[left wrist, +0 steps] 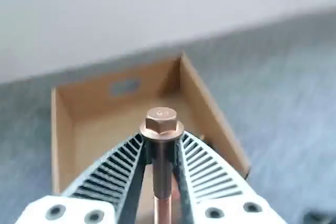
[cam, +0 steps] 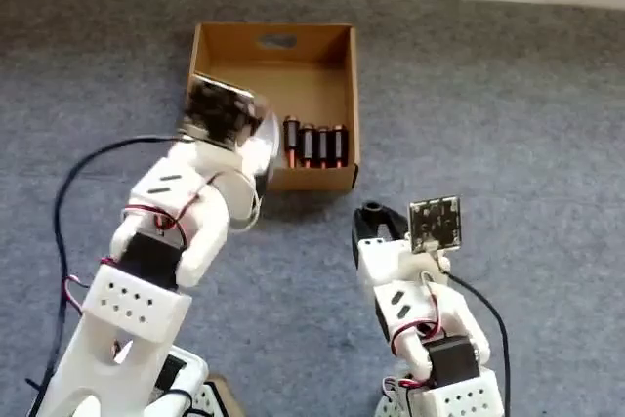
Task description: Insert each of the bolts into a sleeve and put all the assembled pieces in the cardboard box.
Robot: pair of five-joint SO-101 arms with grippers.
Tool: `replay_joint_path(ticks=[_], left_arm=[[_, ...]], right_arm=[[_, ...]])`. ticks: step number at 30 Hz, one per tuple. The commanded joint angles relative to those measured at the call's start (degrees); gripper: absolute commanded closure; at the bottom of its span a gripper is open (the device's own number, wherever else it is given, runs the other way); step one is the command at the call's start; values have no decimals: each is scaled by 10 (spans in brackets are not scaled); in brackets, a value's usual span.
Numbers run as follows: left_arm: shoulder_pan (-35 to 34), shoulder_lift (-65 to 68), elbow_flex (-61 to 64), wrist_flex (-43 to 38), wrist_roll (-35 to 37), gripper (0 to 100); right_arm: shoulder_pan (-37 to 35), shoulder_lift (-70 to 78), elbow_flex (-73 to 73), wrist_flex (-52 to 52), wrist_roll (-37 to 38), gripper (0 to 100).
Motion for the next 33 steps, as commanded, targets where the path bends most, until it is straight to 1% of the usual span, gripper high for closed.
replay_joint_path(ticks=[1,4,6,11,13,16,20,22,30,33], left_arm=[[52,-20,-58,-63,26,992],[94,-19,-39,-95,24,992],[109,-19,-15,-127,24,992],[133,-19,46,-236,24,992],[136,-20,59,-264,24,992],[158,-20,66,-273,25,992],[210,-19,67,-273,26,992],[221,-18,68,-273,26,992],[223,-17,68,-273,26,992],[222,8,66,-273,26,992]], right_arm=[[-5,-26,56,-105,-2,990],[-5,-23,101,-185,-2,990],[-7,-23,110,-215,-2,990],[-7,-23,109,-233,-2,990],[-7,-23,109,-233,-2,990],[-7,-23,105,-233,-2,990],[-7,-23,96,-233,-2,990],[-7,-23,98,-233,-2,990],[-7,-23,98,-233,-2,990],[-7,-23,98,-233,-2,990]])
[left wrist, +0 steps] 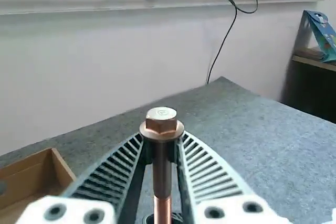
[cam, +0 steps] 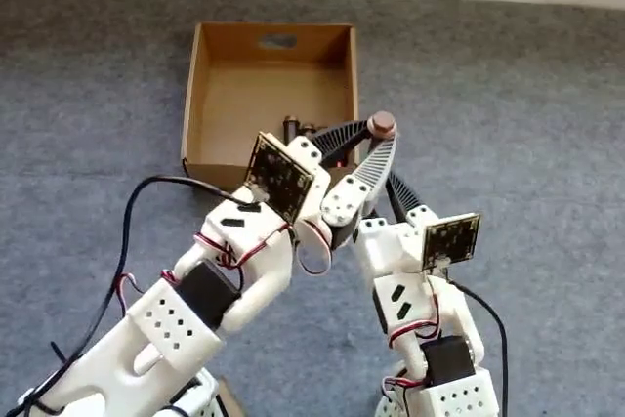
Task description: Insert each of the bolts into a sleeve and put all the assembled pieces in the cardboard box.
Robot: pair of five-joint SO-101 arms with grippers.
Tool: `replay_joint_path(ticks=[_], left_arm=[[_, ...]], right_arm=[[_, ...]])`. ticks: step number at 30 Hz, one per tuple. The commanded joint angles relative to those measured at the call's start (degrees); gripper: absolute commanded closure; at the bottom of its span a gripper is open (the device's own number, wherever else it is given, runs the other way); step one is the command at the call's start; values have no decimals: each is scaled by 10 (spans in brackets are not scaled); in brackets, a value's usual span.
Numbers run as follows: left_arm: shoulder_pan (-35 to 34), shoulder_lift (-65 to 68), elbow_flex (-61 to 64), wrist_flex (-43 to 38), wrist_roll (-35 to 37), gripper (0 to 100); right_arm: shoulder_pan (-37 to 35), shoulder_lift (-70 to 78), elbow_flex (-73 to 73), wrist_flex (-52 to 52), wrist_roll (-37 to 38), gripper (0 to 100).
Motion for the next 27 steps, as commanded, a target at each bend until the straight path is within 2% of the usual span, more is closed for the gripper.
replay_joint_path(ticks=[1,9,14,21,27], left_arm=[[6,23,-11,-17,6,992],[4,102,-44,-17,4,992],[2,95,-52,-16,4,992],[-18,9,-50,-16,4,992],[-18,45,-48,-16,4,992]], right_arm=[[-5,-7,65,-15,-2,990],[-5,-7,65,-15,-2,990],[-5,-7,65,-15,-2,990],[-5,-7,65,-15,-2,990],[-6,-7,65,-13,-2,990]])
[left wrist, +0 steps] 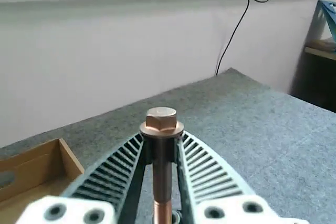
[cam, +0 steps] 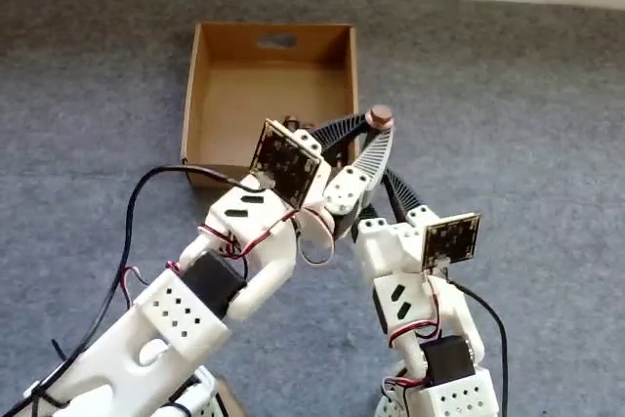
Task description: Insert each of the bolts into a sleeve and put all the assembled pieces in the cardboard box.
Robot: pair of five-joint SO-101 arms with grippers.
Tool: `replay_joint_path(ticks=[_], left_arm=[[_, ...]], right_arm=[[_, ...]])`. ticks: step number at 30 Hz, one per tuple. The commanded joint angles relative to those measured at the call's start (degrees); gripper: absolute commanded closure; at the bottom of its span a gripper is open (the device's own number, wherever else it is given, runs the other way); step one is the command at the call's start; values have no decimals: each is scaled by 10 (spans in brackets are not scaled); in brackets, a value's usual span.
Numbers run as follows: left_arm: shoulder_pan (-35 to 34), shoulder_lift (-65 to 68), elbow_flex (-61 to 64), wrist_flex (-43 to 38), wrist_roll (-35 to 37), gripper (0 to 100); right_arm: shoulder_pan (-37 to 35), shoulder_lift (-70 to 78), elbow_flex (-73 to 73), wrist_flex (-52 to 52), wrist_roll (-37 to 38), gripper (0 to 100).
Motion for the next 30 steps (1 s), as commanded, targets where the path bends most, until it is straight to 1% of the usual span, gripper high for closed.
replay_joint_path(ticks=[1,6,13,18,26,30], left_arm=[[-2,22,-38,-15,3,992],[-6,45,-50,-15,2,992],[-7,-3,-49,-15,2,992],[-7,-14,-51,-16,2,992],[-7,-11,-18,-56,2,992],[-7,-11,-1,-62,2,992]], right_arm=[[-6,-8,65,-13,-2,990],[-6,-8,65,-12,-2,990],[-6,-8,65,-12,-2,991],[-43,-8,66,-11,-2,991],[-45,-8,66,-11,-2,991],[-45,-8,66,-11,-2,991]])
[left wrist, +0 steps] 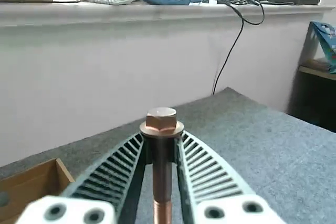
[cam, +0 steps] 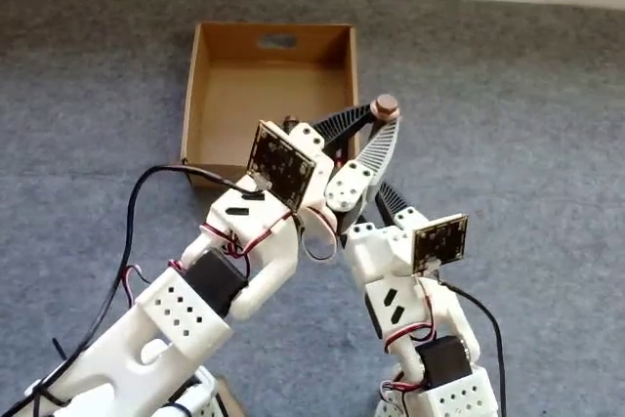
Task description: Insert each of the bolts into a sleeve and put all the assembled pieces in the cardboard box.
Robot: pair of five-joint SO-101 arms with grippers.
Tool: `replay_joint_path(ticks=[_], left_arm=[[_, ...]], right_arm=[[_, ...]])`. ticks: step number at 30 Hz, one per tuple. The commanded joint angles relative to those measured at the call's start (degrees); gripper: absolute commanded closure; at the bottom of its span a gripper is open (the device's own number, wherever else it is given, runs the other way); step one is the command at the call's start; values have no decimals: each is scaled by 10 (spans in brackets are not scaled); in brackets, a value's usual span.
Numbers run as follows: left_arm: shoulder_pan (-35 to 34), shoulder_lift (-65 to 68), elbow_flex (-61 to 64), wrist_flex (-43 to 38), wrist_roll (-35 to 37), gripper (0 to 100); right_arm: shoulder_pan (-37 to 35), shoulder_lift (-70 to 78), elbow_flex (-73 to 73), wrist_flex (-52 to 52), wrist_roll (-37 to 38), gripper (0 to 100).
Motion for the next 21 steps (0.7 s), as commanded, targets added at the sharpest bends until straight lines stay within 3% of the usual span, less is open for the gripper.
replay_joint_path(ticks=[1,13,21], left_arm=[[-9,-17,7,-18,3,992],[-10,-16,25,-18,3,992],[-49,-16,25,-18,5,992]], right_arm=[[-5,-8,66,-11,-2,991],[-5,-8,66,-11,-2,991],[-5,-8,66,-11,-2,991]])
